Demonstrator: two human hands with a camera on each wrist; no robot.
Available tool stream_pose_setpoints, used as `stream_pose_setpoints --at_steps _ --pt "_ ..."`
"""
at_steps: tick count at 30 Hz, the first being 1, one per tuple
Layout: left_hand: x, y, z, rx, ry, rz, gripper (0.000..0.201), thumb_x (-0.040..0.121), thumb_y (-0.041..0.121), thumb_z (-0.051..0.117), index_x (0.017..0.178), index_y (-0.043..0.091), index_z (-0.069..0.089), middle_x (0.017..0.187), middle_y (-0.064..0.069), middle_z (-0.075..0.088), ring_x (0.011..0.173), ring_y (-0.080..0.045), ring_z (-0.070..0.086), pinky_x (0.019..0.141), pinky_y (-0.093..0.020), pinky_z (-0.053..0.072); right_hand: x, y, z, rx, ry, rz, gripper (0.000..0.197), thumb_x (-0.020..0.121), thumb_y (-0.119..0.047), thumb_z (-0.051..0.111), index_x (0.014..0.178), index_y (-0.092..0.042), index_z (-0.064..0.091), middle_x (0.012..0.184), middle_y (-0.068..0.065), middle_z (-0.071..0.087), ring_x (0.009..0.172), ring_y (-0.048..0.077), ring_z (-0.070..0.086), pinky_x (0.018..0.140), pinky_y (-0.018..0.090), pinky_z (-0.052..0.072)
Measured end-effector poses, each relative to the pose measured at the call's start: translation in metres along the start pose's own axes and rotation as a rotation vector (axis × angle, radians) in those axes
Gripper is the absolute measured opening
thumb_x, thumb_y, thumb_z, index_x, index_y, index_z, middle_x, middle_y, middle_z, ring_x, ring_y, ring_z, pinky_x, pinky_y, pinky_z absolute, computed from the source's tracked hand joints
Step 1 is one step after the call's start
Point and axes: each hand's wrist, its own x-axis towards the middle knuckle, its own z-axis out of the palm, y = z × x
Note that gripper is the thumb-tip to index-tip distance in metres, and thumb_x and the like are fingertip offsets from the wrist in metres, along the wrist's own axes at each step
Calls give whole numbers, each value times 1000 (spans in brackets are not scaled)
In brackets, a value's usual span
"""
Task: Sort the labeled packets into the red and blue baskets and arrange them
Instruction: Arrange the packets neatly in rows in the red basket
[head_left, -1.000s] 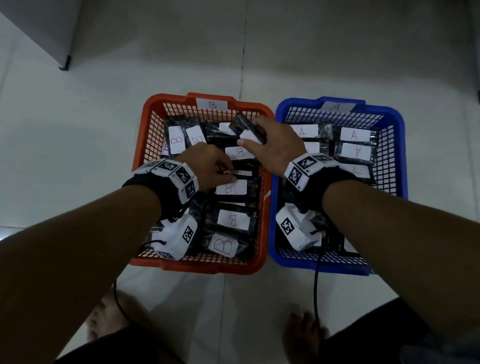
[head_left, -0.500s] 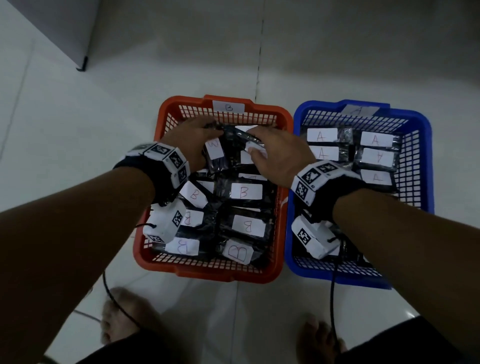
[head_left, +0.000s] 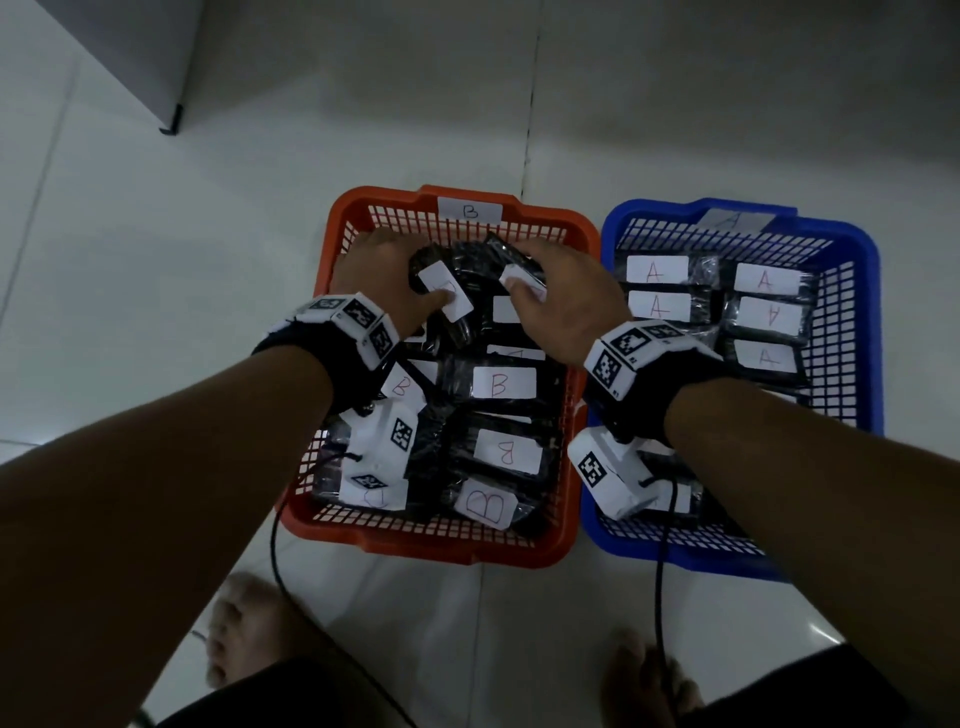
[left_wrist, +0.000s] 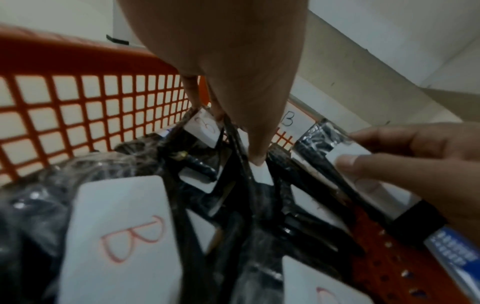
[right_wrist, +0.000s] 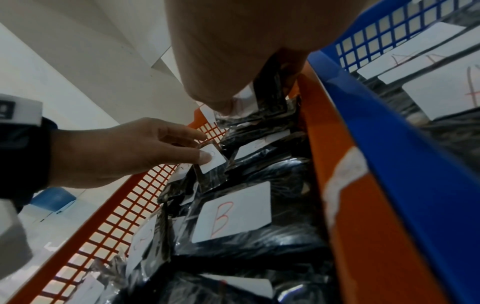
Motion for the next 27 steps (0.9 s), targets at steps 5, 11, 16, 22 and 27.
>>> stream_pose_setpoints --at_steps 5,11,16,22,27 --pt "15 5 0 -377 58 -208 41 78 21 77 117 18 63 114 0 66 103 -16 61 89 -24 48 2 3 2 26 9 6 39 93 -31 52 131 -23 56 117 0 65 105 20 60 88 34 51" --pt "20 -5 -6 -456 174 -366 24 83 15 70 106 20 69 103 4 67 89 -7 61 75 -15 44 2 1 2 38 21 20 37 94 -31 53 130 -22 56 117 0 65 105 20 60 85 30 48" --pt "6 -5 -4 -209 220 -134 19 87 17 61 102 15 71 101 -6 70 91 -23 64 72 -21 39 3 -1 1 36 19 19 34 94 -32 52 128 -24 57 115 -2 65 102 19 60 81 26 45" --pt "-15 -12 10 -92 169 -14 38 78 24 64 112 9 59 111 -12 62 100 -29 59 82 -31 47 11 -4 6 65 43 29 35 93 -34 53 125 -25 60 115 -3 67 102 18 61 84 31 50" --pt "-15 -10 17 -136 -23 -106 86 78 20 68 149 5 22 146 -16 39 130 -34 43 105 -44 42 15 -10 17 109 46 7 41 89 -36 53 127 -22 60 117 -2 67 105 17 63 90 36 53"
